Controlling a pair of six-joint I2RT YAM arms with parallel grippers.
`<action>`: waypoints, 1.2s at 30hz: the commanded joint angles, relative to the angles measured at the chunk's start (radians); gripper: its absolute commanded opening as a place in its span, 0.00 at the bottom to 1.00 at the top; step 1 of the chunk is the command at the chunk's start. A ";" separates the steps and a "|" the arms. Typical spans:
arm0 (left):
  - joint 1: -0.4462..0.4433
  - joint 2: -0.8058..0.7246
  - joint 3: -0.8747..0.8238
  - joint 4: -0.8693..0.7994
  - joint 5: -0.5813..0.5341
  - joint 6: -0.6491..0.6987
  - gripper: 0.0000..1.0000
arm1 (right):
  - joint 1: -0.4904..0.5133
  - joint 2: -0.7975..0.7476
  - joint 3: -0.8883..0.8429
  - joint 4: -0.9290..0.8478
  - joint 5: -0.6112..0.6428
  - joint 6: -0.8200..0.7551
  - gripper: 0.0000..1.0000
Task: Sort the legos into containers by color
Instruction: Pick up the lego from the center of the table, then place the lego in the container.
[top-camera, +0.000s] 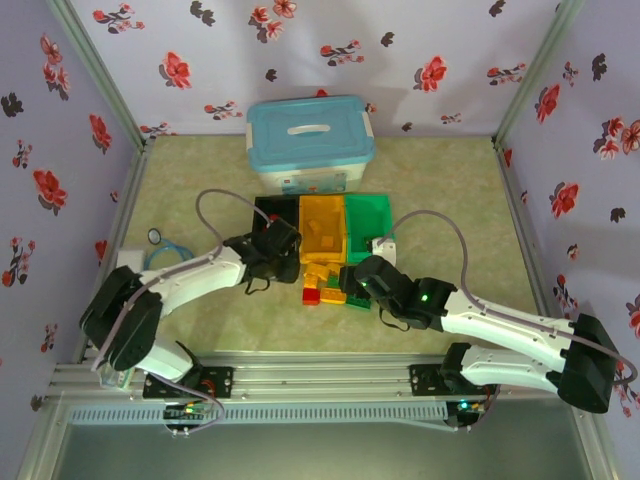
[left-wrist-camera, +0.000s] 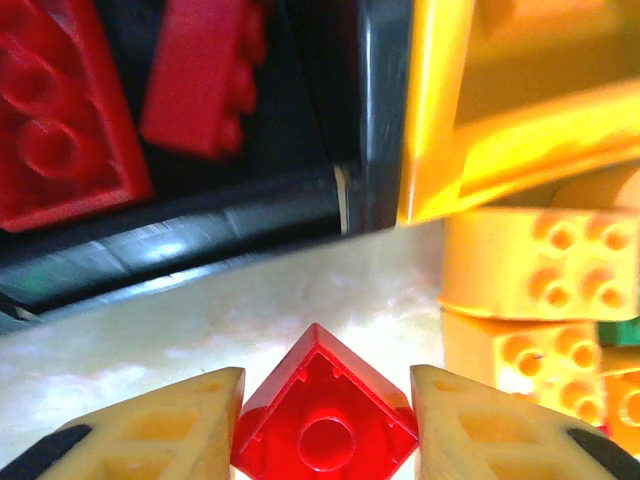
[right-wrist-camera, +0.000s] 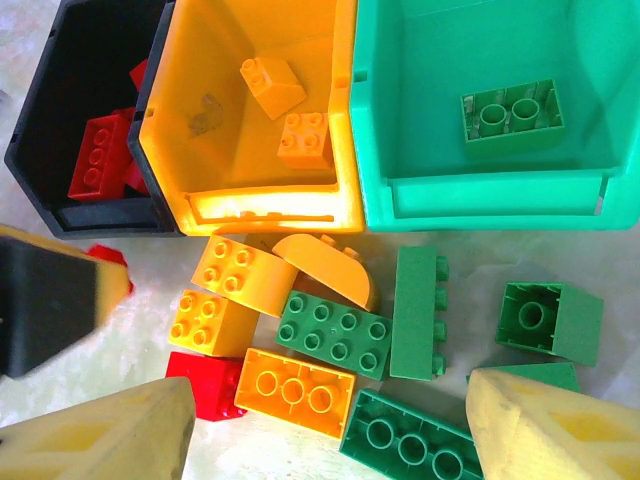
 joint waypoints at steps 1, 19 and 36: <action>0.061 -0.058 0.077 -0.038 -0.023 0.061 0.39 | 0.003 -0.011 -0.015 -0.004 0.030 0.030 0.72; 0.226 -0.043 0.221 0.005 0.038 0.124 0.81 | 0.013 -0.007 -0.026 0.017 -0.036 0.027 0.74; -0.142 -0.157 -0.089 0.003 0.068 -0.116 0.75 | 0.010 0.025 0.022 -0.041 0.060 0.073 0.74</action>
